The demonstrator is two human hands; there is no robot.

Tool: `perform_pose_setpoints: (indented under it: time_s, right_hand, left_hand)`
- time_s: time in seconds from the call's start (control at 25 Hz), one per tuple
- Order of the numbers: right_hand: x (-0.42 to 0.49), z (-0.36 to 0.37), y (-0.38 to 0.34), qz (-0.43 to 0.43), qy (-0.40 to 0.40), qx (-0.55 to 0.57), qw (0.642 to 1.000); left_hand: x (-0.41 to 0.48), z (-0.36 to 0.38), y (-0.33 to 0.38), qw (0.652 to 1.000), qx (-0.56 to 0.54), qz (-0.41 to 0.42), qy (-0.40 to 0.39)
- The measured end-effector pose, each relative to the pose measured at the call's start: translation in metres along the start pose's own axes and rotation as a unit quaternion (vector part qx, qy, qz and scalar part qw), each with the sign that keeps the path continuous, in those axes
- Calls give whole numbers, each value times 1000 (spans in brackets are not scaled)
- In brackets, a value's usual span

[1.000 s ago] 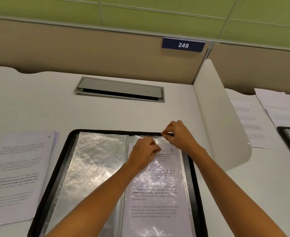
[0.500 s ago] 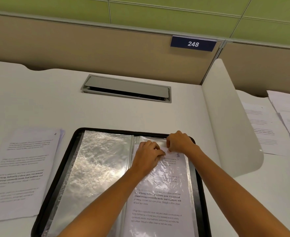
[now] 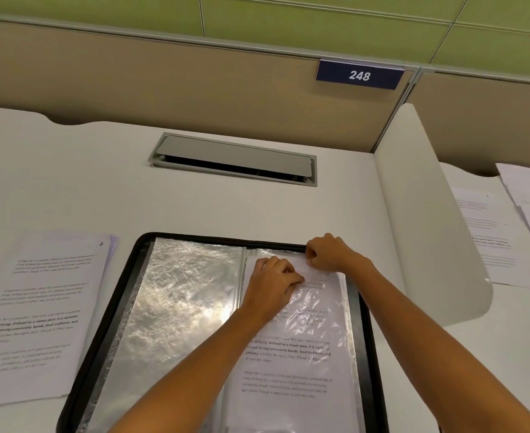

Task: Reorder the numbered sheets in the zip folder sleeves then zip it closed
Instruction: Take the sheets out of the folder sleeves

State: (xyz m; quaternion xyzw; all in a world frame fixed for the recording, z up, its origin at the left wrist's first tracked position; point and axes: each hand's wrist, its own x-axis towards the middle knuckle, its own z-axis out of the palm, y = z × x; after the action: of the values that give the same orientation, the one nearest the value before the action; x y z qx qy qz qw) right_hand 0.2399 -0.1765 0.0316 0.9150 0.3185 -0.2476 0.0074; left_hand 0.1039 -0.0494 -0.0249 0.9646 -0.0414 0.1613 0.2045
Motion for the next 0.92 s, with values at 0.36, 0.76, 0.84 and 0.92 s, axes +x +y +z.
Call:
perform_pose_setpoints:
  time_s: [0.36, 0.76, 0.84, 0.92]
  right_hand:
    - [23, -25, 11, 84, 162, 157, 971]
    - [-1, 0, 42, 208, 71, 371, 902]
    - [-2, 4, 48, 209, 100, 436, 870]
    - [-5, -2, 49, 187, 133, 520, 823]
  left_hand:
    - [11, 6, -5, 999, -31, -10, 5]
    - [50, -21, -51, 947, 84, -304, -68]
    - [55, -26, -62, 928, 102, -343, -106]
    - [61, -29, -70, 925, 83, -355, -110]
